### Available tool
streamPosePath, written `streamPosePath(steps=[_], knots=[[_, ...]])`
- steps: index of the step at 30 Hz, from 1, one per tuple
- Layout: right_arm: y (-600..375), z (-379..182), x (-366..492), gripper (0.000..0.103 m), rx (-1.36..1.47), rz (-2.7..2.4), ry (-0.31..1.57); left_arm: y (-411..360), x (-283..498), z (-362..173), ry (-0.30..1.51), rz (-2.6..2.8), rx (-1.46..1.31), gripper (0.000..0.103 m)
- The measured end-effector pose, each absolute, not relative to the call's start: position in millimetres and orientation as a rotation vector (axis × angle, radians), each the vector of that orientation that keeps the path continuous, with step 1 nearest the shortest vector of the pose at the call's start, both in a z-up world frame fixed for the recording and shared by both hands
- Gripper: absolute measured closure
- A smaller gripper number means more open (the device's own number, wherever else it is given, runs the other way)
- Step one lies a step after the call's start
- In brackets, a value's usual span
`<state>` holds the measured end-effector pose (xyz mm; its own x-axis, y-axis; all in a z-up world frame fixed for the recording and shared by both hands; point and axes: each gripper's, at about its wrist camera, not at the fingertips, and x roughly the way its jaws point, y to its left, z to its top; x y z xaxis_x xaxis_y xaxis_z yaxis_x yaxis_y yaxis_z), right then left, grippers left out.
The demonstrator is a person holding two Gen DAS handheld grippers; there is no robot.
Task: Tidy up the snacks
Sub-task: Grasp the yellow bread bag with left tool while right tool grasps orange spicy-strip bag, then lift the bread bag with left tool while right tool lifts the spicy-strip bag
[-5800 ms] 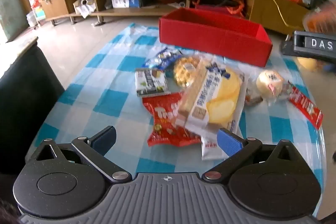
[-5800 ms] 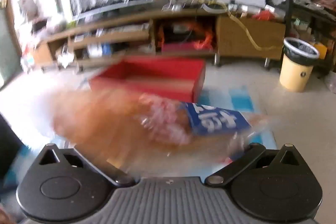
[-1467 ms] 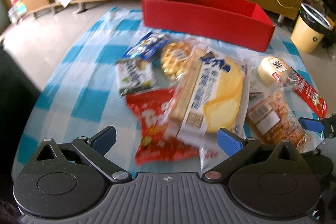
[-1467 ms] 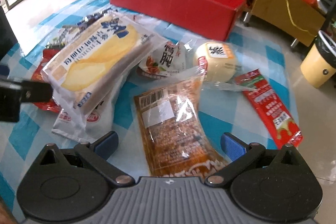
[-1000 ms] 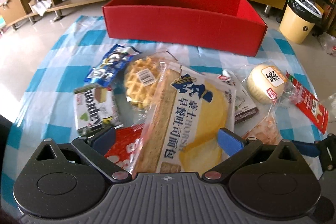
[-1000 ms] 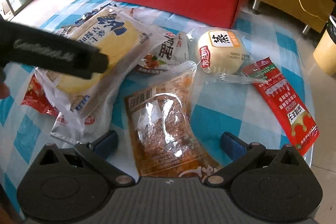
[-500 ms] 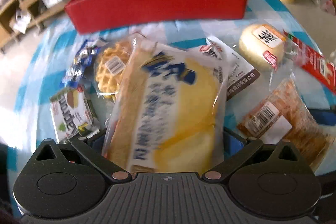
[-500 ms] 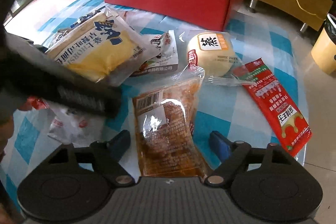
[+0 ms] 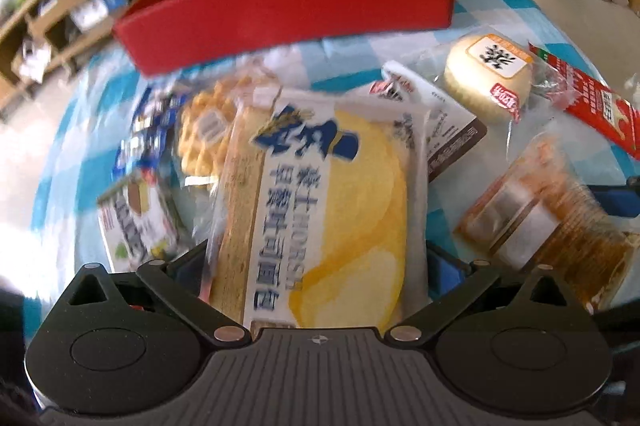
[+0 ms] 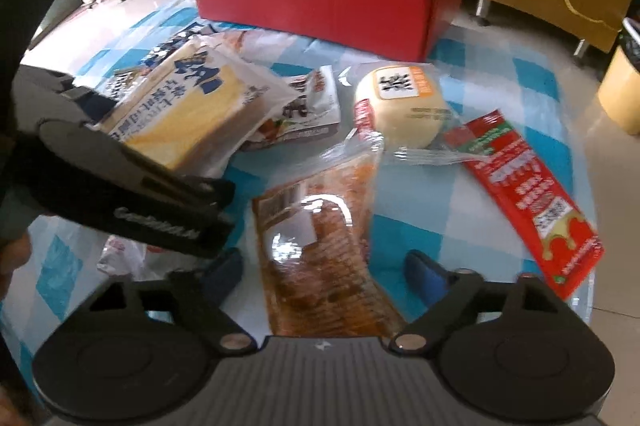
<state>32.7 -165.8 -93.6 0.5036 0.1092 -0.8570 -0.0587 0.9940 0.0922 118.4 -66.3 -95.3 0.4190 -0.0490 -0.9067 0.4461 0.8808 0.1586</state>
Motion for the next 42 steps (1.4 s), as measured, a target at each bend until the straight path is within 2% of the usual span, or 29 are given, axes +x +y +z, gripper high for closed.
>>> streamPosePath(steps=[1, 3, 5, 8, 9, 13, 25, 30, 35, 42], knots=[[-168, -92, 32, 0.045, 0.052, 0.088, 1.035, -63, 119, -94, 1.116, -0.322, 0.378, 0.004], [-175, -90, 31, 0.052, 0.081, 0.076, 1.033, -59, 115, -90, 1.115, -0.309, 0.369, 0.01], [-181, -89, 31, 0.055, 0.116, 0.071, 1.034, -56, 111, -86, 1.119, -0.298, 0.362, 0.016], [-182, -86, 31, 0.059, 0.137, 0.074, 1.034, -53, 105, -80, 1.125, -0.295, 0.344, 0.019], [-182, -85, 30, 0.067, 0.142, 0.079, 1.034, -50, 103, -77, 1.126, -0.296, 0.333, 0.019], [-181, -80, 27, 0.07, 0.151, 0.097, 1.027, -40, 93, -69, 1.134, -0.301, 0.3, 0.021], [-170, -76, 14, 0.073, 0.131, 0.126, 1.025, -9, 54, -71, 1.165, -0.29, 0.263, 0.021], [-161, -83, 16, 0.071, 0.1, 0.126, 1.045, -18, 48, -81, 1.157, -0.263, 0.318, 0.012], [-149, -88, 17, 0.062, 0.013, 0.131, 1.052, -31, 43, -91, 1.122, -0.226, 0.425, 0.002], [-150, -88, 17, 0.06, -0.002, 0.134, 1.052, -1, 38, -85, 1.165, -0.176, 0.281, 0.006]])
